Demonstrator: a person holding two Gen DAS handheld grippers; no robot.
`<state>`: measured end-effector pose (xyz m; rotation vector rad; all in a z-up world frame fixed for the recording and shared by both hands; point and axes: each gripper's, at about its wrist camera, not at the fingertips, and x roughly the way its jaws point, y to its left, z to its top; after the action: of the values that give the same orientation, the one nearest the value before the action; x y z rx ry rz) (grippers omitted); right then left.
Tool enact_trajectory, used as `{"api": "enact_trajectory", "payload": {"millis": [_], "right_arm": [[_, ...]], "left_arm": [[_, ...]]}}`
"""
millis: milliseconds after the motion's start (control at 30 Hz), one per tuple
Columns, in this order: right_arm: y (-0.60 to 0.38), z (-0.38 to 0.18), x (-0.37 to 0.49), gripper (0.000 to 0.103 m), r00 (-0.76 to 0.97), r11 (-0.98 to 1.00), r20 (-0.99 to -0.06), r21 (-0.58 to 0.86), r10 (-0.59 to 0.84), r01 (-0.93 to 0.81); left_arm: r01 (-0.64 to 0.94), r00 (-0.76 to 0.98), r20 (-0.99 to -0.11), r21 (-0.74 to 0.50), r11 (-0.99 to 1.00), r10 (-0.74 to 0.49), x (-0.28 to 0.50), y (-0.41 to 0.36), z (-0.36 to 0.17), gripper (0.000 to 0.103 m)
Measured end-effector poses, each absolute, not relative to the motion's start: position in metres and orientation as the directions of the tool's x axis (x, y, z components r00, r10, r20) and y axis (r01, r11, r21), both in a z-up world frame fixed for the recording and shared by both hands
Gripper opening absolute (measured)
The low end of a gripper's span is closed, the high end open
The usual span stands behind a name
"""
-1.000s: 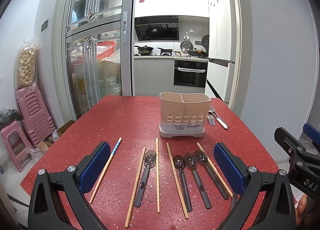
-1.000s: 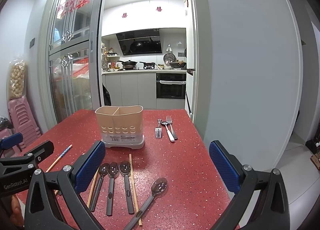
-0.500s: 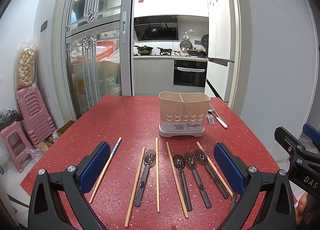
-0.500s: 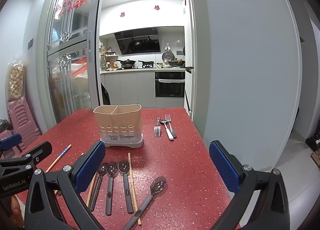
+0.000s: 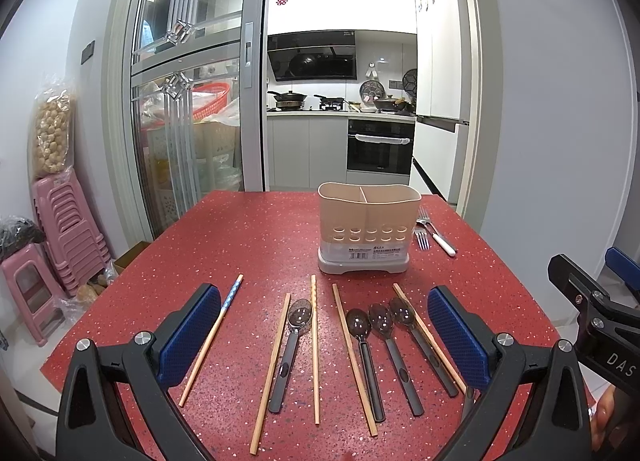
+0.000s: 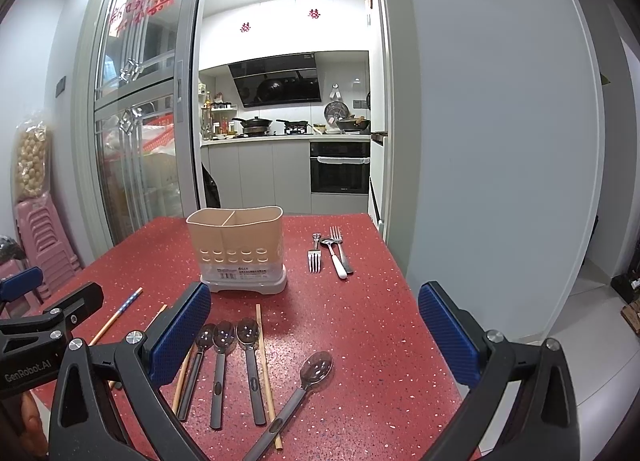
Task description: Organize utensils
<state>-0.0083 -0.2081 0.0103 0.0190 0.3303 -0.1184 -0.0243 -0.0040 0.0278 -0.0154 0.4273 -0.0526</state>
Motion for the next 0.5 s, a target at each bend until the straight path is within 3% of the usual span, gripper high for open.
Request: {"api": "enact_trajectory", "payload": {"millis": [500], "right_arm": [[-0.2085,0.0090,-0.0076,0.103,0.938,0.993,-0.328,0.000,-0.112,0.119]], "left_arm": [[0.050,0.907,-0.418,-0.024,0.998,-0.055,-0.0237,-0.0045,0.0270,0.103]]}}
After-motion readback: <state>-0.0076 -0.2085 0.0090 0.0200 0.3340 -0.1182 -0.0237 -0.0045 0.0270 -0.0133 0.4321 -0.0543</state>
